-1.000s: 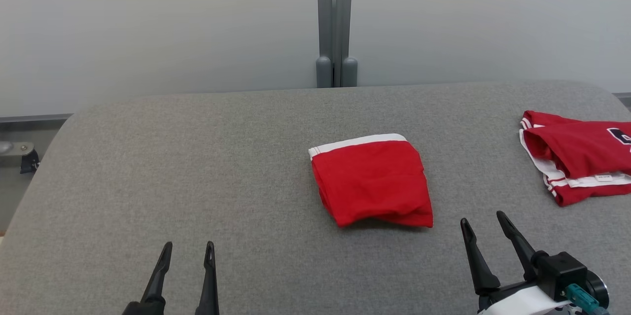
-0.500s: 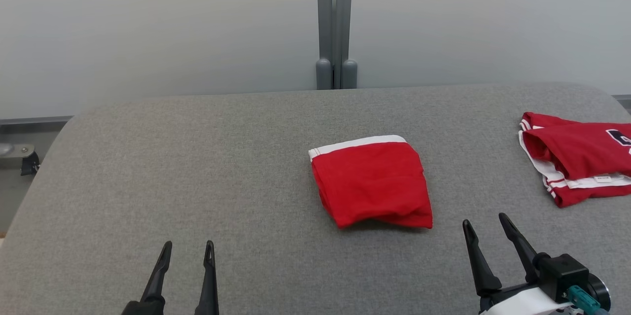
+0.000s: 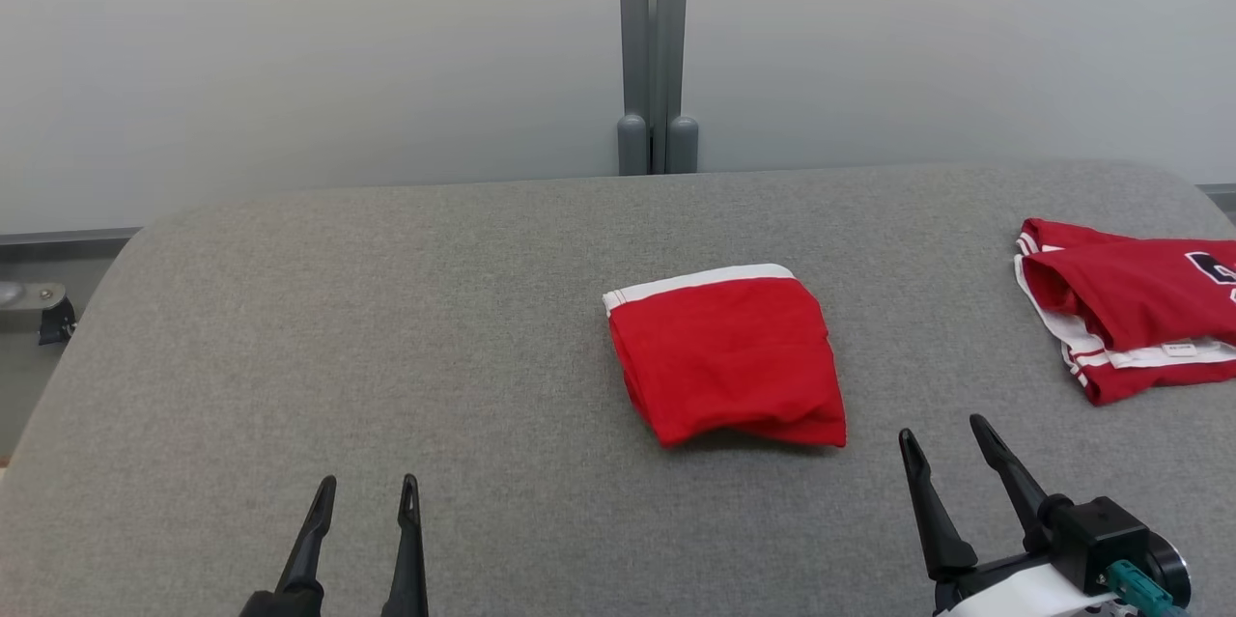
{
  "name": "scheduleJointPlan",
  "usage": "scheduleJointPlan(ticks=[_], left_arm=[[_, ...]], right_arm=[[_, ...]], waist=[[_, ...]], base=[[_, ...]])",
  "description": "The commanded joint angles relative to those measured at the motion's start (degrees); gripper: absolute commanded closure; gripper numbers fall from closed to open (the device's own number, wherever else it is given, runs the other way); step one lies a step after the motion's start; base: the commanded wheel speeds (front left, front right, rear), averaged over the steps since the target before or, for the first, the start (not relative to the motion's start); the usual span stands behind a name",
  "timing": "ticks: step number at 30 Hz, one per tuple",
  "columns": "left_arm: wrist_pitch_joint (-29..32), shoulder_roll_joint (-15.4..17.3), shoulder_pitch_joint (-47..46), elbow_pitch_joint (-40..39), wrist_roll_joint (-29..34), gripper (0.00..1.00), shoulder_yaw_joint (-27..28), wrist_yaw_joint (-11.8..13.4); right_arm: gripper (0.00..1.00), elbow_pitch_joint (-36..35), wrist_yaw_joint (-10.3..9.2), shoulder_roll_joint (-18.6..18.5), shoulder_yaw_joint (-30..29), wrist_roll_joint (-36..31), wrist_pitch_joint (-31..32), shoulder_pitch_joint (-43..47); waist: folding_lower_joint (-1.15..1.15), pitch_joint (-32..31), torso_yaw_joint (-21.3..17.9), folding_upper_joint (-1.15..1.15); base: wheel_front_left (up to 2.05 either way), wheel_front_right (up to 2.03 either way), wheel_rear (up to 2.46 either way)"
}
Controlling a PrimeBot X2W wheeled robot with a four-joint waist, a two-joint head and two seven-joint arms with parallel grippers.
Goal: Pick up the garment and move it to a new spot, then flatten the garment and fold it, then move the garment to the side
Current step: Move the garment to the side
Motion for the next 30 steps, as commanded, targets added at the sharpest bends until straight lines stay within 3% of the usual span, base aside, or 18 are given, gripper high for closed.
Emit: scheduleJointPlan(ticks=[1,20,23,30], left_arm=[[-0.2,0.0,0.0,0.1,-0.2,0.0,0.2,0.1],[-0.2,0.0,-2.3,-1.2,0.4,0.0,-1.7,-0.1],[-0.2,0.0,-3.2,-1.9,0.2,0.0,-2.8,-0.1],[-0.2,0.0,-6.3,-2.4,-0.7,0.0,-4.6,-0.4]], right_arm=[[0.0,-0.1,0.01,-0.3,0.1,0.2,-0.1,0.6],[0.0,2.3,0.02,-1.7,1.1,6.3,-0.1,-2.8],[0.0,3.5,0.02,-3.1,2.1,9.8,-0.1,-5.5],[0.0,10.0,0.01,-12.1,8.2,22.1,-0.1,-15.1]], waist=[[0.0,0.0,0.0,0.0],[0.0,4.3,2.2,0.0],[0.0,6.5,3.3,0.0],[0.0,12.0,5.5,0.0]], base=[[0.0,0.0,0.0],[0.0,0.0,0.0],[0.0,0.0,0.0],[0.0,0.0,0.0]])
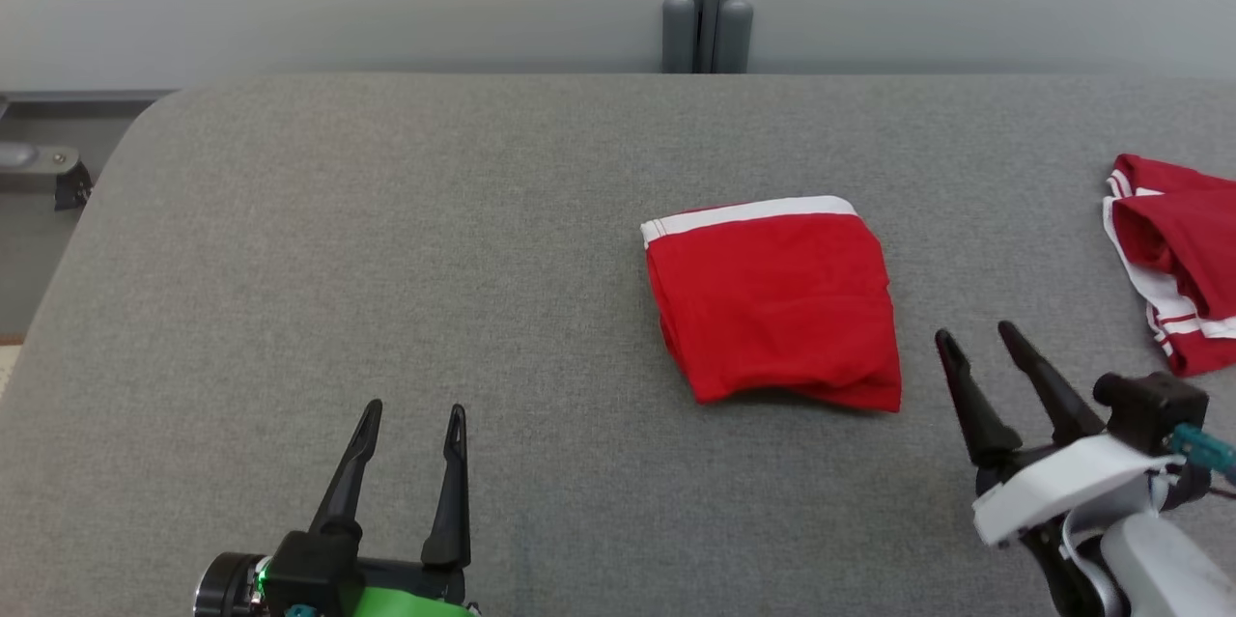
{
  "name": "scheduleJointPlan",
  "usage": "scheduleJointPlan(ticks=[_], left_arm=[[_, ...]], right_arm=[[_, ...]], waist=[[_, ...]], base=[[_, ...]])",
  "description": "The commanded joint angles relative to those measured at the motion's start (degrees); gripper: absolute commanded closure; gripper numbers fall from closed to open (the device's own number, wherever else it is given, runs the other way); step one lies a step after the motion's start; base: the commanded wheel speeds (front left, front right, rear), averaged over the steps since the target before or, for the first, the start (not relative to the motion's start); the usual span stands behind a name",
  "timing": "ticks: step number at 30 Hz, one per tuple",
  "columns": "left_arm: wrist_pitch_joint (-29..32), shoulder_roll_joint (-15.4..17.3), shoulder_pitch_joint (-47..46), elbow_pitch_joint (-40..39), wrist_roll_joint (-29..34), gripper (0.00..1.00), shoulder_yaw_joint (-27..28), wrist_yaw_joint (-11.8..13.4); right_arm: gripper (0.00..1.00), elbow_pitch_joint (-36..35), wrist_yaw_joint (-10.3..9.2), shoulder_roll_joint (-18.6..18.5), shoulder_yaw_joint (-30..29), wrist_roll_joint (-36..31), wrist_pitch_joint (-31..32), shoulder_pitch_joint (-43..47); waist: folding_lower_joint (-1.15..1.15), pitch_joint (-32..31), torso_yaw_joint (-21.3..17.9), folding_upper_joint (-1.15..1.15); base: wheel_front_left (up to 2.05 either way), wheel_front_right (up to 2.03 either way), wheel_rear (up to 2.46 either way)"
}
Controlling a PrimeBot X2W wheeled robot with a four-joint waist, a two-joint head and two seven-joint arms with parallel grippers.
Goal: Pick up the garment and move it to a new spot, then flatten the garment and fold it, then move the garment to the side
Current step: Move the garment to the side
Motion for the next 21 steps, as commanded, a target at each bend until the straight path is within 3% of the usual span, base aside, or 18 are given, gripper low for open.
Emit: scheduleJointPlan(ticks=[1,11,21], left_arm=[[-0.2,0.1,-1.5,0.0,-0.5,0.0,-0.3,-0.2],[-0.2,0.0,-5.8,-0.8,-1.2,0.0,-2.4,-0.2],[-0.2,0.0,-8.2,-0.6,-1.5,0.0,-3.3,-0.3]], right_arm=[[0.0,0.9,0.02,-1.9,1.1,2.8,0.3,-3.1],[0.0,4.5,0.02,-9.8,9.4,28.1,13.5,-14.1],[0.0,8.7,0.02,-12.8,12.4,37.6,15.8,-18.0]], waist=[[0.0,3.2,2.0,0.0],[0.0,8.9,4.8,0.0],[0.0,11.9,7.1,0.0]], base=[[0.0,0.0,0.0],[0.0,0.0,0.0],[0.0,0.0,0.0]])
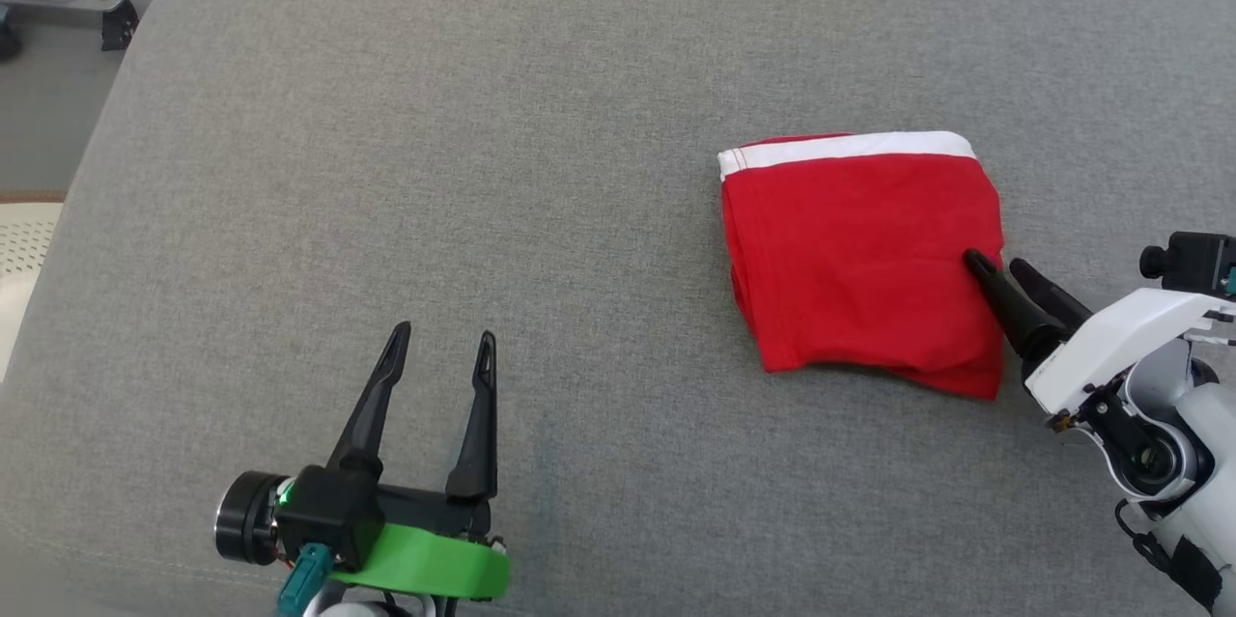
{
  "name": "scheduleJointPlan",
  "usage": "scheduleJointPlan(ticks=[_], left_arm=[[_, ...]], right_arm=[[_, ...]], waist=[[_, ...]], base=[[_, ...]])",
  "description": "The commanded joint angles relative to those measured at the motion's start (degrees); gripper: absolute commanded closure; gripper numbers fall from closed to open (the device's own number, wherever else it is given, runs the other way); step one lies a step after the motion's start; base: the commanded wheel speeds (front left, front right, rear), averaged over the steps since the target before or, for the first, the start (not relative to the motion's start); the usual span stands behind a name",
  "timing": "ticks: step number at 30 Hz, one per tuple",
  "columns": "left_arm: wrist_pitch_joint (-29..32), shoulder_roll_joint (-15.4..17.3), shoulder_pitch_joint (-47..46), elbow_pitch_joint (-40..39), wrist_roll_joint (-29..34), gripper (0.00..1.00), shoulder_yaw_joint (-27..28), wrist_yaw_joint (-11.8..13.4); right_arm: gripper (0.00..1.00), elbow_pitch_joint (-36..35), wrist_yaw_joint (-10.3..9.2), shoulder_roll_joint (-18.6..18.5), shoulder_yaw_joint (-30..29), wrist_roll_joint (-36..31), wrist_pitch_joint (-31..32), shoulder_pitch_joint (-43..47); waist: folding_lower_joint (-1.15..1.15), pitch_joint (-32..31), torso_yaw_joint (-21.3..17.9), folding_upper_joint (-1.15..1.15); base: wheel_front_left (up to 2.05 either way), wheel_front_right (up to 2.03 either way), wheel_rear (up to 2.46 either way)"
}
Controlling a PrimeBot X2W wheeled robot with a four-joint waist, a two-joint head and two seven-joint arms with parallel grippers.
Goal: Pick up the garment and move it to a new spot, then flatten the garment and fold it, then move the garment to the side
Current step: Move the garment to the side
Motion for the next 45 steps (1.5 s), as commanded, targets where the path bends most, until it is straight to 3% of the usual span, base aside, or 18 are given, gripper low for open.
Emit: scheduleJointPlan(ticks=[1,3,4,5,6,16,27,36,45], left_arm=[[-0.2,0.0,-1.4,-0.1,-0.1,0.0,0.0,-0.2],[-0.2,0.0,-1.6,-0.1,-0.1,0.0,-0.1,-0.2],[-0.2,0.0,-1.7,-0.2,-0.1,0.0,-0.1,-0.2],[-0.2,0.0,-1.8,-0.2,-0.1,0.0,-0.2,-0.2],[-0.2,0.0,-2.0,-0.2,0.0,0.0,-0.2,-0.2],[-0.2,0.0,-2.7,-0.5,0.3,0.0,0.8,-0.5],[-0.2,0.0,-2.7,-1.2,1.2,0.0,1.7,-1.3],[-0.2,0.1,-5.4,-1.6,3.1,0.0,2.6,-3.4],[-0.2,0.1,-6.8,-0.8,3.7,0.0,3.4,-4.4]], right_arm=[[0.0,0.3,0.02,-0.4,0.6,0.7,0.1,-1.2],[0.0,1.0,0.02,-0.3,1.5,1.5,-0.3,-1.7],[0.05,1.2,0.02,-0.3,2.0,1.8,-0.4,-2.0],[0.42,1.4,0.02,-0.3,2.3,2.4,-0.3,-2.2],[1.0,1.7,0.02,-0.5,2.4,2.8,-0.9,-2.6],[1.0,0.8,0.01,-5.0,6.5,3.6,-2.1,-4.7],[1.0,-1.9,0.02,-16.7,10.6,-5.2,-3.8,-9.0],[1.0,-5.4,0.02,-24.8,7.7,-8.6,-2.3,-12.0],[1.0,-6.3,0.01,-31.7,1.4,-11.0,-1.7,-9.0]], waist=[[0.0,1.1,1.0,0.0],[0.0,1.4,1.1,0.0],[0.0,1.5,1.2,0.0],[0.0,1.6,1.3,0.0],[0.0,1.8,1.3,0.0],[0.0,2.9,0.3,0.0],[0.0,4.7,-5.2,0.0],[0.0,9.5,-9.2,0.0],[0.0,11.2,-10.1,0.0]], base=[[0.0,0.0,0.0],[0.0,0.0,0.0],[0.0,0.0,0.0],[0.0,0.0,0.0],[0.0,0.0,0.0],[0.0,0.0,0.0],[0.0,0.0,0.0],[0.0,0.0,0.0],[0.0,0.0,0.0]])
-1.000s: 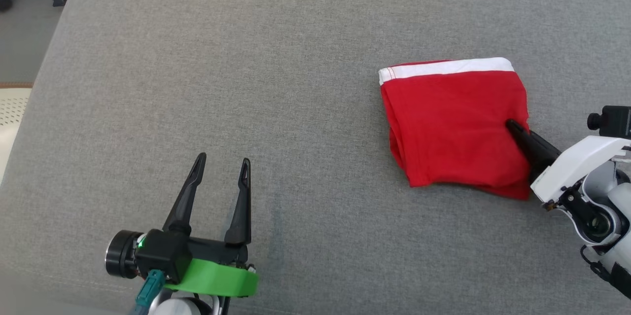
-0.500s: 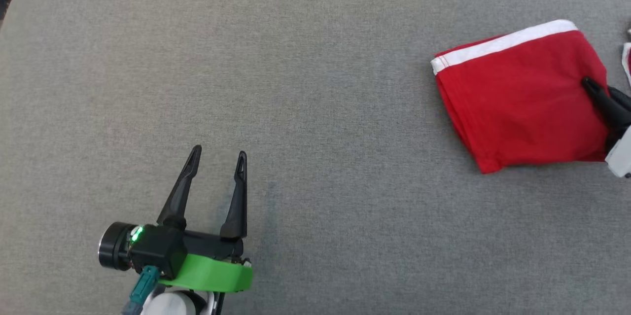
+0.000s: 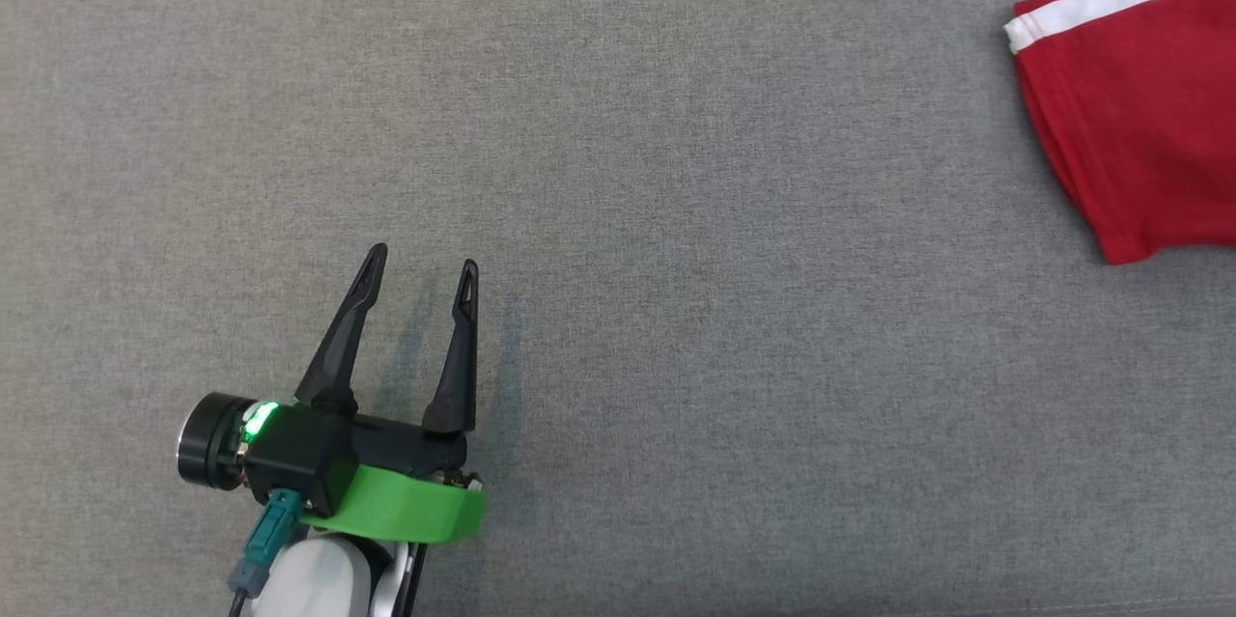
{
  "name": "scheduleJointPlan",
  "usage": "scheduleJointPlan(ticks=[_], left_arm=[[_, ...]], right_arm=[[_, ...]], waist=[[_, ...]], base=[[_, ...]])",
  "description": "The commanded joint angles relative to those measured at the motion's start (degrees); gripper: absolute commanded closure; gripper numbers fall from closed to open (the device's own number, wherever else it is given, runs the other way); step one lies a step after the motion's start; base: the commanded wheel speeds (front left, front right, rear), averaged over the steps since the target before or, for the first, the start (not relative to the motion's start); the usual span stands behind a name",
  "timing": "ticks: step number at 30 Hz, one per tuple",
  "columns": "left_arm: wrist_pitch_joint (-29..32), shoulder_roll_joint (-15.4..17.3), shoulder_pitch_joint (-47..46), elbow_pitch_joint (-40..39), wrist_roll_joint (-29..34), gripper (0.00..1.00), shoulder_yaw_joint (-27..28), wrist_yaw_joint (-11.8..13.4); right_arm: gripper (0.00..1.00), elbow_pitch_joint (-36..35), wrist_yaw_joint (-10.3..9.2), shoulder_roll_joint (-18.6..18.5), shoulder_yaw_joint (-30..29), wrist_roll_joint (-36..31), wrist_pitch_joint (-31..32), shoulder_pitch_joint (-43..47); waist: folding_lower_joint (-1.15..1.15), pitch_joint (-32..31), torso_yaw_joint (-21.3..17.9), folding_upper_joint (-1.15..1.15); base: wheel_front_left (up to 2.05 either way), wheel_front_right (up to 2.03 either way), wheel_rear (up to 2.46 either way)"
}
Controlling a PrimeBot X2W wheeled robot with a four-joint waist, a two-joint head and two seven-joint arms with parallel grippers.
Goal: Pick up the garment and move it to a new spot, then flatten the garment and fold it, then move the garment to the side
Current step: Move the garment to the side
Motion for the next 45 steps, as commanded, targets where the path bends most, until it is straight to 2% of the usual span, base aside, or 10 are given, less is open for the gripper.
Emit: scheduleJointPlan(ticks=[1,11,22,23,24,28,33,36,40,45], left_arm=[[-0.2,0.1,-0.9,-0.1,0.5,0.0,0.3,-0.3],[-0.2,0.1,-2.4,-0.5,1.6,0.0,1.3,-1.4],[-0.2,0.1,-3.3,-0.2,2.0,0.0,1.6,-1.9],[-0.2,0.1,-3.3,-0.1,2.0,0.0,1.6,-1.9],[-0.2,0.1,-3.3,-0.1,2.0,0.0,1.6,-1.9],[-0.2,0.1,-3.2,0.1,2.3,0.0,1.3,-2.1],[-0.2,0.1,-2.2,0.6,2.4,0.0,0.9,-2.3],[-0.2,0.1,-0.9,1.2,2.3,0.0,0.6,-2.3],[-0.2,0.1,1.3,2.7,1.5,0.0,0.3,-1.6],[-0.2,0.1,4.3,4.8,0.8,0.0,-0.2,-0.2]], right_arm=[[1.0,-0.2,0.0,-0.9,-1.2,-0.1,0.2,1.1],[1.0,3.5,-0.02,-5.9,-11.2,-5.8,2.7,4.5],[1.0,10.0,-0.05,-3.5,-21.3,-19.7,1.5,5.6],[0.27,10.3,-0.04,-3.0,-22.0,-21.6,1.1,5.2],[0.0,10.7,-0.04,-2.1,-22.4,-23.7,1.4,5.1],[0.0,11.1,-0.05,0.7,-24.2,-32.6,0.8,3.6],[0.0,12.1,-0.05,6.6,-28.9,-47.2,-2.8,0.6],[0.0,11.5,-0.04,13.8,-31.0,-52.9,-5.9,0.4],[0.0,10.2,-0.05,22.9,-30.7,-55.2,-9.3,3.3],[0.0,11.3,-0.04,33.8,-28.7,-53.5,-13.0,8.0]], waist=[[0.0,0.6,-0.3,0.0],[0.0,4.2,0.3,0.0],[0.0,5.2,1.0,0.0],[0.0,5.1,1.0,0.0],[0.0,4.9,0.9,0.0],[0.0,3.8,0.4,0.0],[0.0,0.9,0.2,0.0],[0.0,-2.2,0.2,0.0],[0.0,-7.5,0.0,0.0],[0.0,-14.3,-0.4,0.0]], base=[[0.0,0.0,0.0],[0.0,0.0,0.0],[0.0,0.0,0.0],[0.0,0.0,0.0],[0.0,0.0,0.0],[0.0,0.0,0.0],[0.0,0.0,0.0],[0.0,0.0,0.0],[0.0,0.0,0.0],[0.0,0.0,0.0]])
